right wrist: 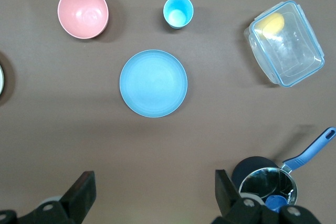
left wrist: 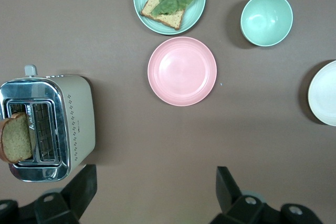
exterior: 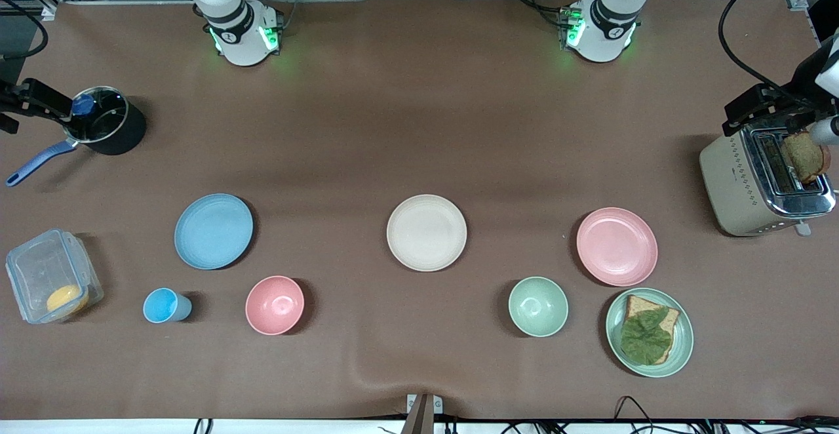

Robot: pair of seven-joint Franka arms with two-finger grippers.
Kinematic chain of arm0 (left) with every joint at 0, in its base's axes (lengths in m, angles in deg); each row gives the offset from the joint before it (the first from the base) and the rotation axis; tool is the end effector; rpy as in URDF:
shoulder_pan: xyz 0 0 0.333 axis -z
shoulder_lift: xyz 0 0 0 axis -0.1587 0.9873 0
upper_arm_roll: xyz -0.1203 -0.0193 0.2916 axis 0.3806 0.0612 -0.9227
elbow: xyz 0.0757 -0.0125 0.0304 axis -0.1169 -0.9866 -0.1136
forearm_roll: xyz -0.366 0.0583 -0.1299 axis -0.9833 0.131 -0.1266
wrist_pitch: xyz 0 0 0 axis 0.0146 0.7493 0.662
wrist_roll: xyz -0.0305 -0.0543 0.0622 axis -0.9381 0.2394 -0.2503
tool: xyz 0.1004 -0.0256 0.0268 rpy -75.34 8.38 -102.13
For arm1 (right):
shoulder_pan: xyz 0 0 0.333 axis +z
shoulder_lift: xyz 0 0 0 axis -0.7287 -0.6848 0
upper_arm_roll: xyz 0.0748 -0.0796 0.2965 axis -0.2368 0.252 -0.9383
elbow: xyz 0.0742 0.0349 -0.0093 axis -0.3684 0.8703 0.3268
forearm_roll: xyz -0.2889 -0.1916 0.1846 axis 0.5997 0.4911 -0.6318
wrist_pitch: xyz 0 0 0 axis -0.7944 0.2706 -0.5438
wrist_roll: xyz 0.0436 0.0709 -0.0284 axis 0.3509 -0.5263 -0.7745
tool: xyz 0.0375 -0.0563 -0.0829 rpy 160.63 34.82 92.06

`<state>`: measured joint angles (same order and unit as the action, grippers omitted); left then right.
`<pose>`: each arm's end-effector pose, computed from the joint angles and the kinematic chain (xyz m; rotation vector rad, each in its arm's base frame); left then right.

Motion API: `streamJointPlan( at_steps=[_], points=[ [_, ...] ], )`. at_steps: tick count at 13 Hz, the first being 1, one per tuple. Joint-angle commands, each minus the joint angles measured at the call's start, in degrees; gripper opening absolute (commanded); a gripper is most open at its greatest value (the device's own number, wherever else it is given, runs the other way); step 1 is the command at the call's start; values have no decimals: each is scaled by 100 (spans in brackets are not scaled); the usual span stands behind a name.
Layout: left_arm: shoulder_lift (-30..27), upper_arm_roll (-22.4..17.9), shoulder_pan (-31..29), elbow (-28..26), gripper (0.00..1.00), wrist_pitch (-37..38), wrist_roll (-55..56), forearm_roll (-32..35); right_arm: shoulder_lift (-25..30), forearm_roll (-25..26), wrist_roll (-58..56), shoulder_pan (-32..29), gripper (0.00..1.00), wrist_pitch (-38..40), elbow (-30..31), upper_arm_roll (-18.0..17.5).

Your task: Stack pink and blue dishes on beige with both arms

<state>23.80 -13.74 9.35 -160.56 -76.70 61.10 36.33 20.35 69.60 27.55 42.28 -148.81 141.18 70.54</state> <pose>0.5539 -0.0326 0.6492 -3.1247 -0.0552 -0.0118 0.5438 -0.0397 0.6488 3.1409 0.0565 -0.0314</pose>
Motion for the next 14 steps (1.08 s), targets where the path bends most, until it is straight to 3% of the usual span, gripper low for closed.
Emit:
streamJointPlan(
  at_steps=[1,4,6,9,12,14],
  points=[
    [-147,-24,13,-113,100,105,118,-16,14,-20,-72,-15,100,27,-3,-1],
    [18,-24,57,-105,100,97,118,291,14,-20,-72,-15,100,27,6,-1],
    [526,-24,5,-166,100,36,126,414,14,-20,-72,-15,100,27,6,-1],
    [1169,-24,-425,-498,100,-814,162,353,-335,-38,-63,-7,100,19,-20,-1],
    [1276,-6,-909,-2181,100,-3331,162,353,-995,-82,-54,90,100,-8,-73,-10],
    [1372,-15,-918,-2958,100,-4487,162,344,-1101,-178,-46,81,100,-25,-82,-10]
  ],
)
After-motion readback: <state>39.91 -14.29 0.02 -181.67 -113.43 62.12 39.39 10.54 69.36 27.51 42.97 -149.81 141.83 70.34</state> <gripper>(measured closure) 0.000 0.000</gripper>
